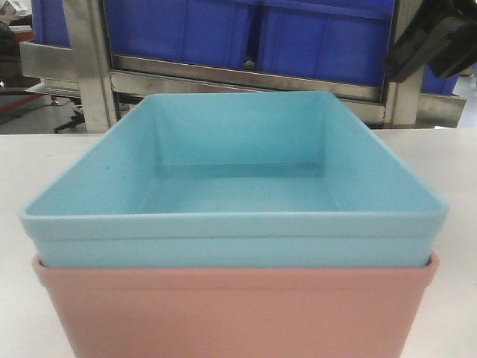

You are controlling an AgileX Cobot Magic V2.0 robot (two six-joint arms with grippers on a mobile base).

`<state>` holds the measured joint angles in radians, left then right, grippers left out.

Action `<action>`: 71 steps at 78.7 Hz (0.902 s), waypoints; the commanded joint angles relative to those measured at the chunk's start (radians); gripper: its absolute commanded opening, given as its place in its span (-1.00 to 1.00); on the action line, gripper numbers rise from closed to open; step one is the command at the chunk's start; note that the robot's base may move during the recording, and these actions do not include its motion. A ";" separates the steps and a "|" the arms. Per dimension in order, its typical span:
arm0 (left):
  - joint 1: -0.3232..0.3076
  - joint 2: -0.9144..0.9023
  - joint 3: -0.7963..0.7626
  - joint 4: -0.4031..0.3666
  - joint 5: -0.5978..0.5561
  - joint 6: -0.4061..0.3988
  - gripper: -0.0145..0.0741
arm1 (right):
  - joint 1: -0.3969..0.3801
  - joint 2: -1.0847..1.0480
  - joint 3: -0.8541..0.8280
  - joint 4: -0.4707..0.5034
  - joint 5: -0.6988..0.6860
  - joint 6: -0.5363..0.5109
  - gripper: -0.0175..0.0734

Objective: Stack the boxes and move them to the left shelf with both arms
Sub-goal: 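Move both grippers above the opposite walls of the stacked bins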

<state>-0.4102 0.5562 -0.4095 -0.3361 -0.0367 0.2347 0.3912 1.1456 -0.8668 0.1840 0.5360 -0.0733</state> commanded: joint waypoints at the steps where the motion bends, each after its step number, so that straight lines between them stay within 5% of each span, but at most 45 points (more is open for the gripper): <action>1: 0.002 0.002 -0.028 -0.012 -0.099 0.002 0.20 | 0.000 -0.019 -0.027 0.011 -0.085 -0.008 0.20; 17: 0.002 0.002 -0.028 -0.014 -0.097 0.002 0.20 | 0.000 -0.019 -0.027 0.011 -0.122 -0.008 0.20; 29: 0.002 0.030 -0.054 0.054 -0.085 0.015 0.20 | 0.000 -0.018 -0.048 0.011 -0.099 -0.008 0.20; 47: 0.002 0.266 -0.294 0.070 0.143 0.015 0.20 | 0.000 0.031 -0.188 0.011 -0.005 0.005 0.21; 71: -0.066 0.615 -0.643 0.022 0.387 -0.067 -0.08 | 0.000 0.161 -0.246 0.011 0.130 0.237 0.21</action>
<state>-0.4444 1.1336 -0.9589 -0.2954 0.3863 0.2030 0.3912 1.3073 -1.0746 0.1857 0.6962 0.1023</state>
